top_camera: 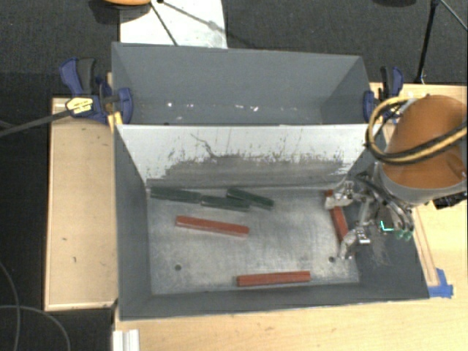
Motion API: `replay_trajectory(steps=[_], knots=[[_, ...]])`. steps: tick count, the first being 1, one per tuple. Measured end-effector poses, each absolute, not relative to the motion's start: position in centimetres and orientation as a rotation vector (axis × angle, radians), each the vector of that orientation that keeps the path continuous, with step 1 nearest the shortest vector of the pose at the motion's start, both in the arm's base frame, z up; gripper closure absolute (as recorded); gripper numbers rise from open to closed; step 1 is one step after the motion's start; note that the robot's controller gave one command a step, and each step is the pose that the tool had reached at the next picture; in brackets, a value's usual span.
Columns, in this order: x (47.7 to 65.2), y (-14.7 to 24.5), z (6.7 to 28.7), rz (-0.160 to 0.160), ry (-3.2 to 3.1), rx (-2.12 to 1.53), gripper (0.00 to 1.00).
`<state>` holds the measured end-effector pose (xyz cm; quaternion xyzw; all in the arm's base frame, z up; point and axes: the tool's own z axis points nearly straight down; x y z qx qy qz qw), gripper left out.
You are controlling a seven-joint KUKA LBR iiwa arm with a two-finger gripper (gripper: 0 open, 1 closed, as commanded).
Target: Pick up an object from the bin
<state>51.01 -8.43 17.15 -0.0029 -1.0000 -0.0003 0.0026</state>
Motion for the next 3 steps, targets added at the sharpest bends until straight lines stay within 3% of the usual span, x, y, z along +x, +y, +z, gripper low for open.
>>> replay_trajectory(steps=[1,2,3], knots=[[51.2,-8.4,17.5,0.001,-3.144,-0.005,0.0],[51.4,-3.0,19.5,0.001,-3.143,0.074,0.0],[49.7,-0.1,18.5,-0.004,-3.138,0.125,0.0]])
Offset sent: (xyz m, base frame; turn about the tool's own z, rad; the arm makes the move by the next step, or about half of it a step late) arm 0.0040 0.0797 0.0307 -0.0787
